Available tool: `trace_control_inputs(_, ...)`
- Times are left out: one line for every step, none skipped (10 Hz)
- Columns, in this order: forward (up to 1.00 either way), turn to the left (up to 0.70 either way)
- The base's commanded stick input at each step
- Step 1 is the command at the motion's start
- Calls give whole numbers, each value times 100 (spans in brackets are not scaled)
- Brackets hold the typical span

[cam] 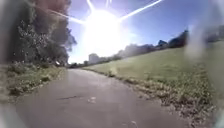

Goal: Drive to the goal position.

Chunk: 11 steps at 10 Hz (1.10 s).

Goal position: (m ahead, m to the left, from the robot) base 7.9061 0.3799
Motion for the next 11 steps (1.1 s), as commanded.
trace_control_inputs(70, 14)
trace_control_inputs(70, 14)
trace_control_inputs(70, 14)
trace_control_inputs(70, 7)
trace_control_inputs(70, 0)
trace_control_inputs(70, 0)
trace_control_inputs(70, 0)
trace_control_inputs(70, 0)
trace_control_inputs(70, 0)
trace_control_inputs(70, 0)
trace_control_inputs(70, 0)
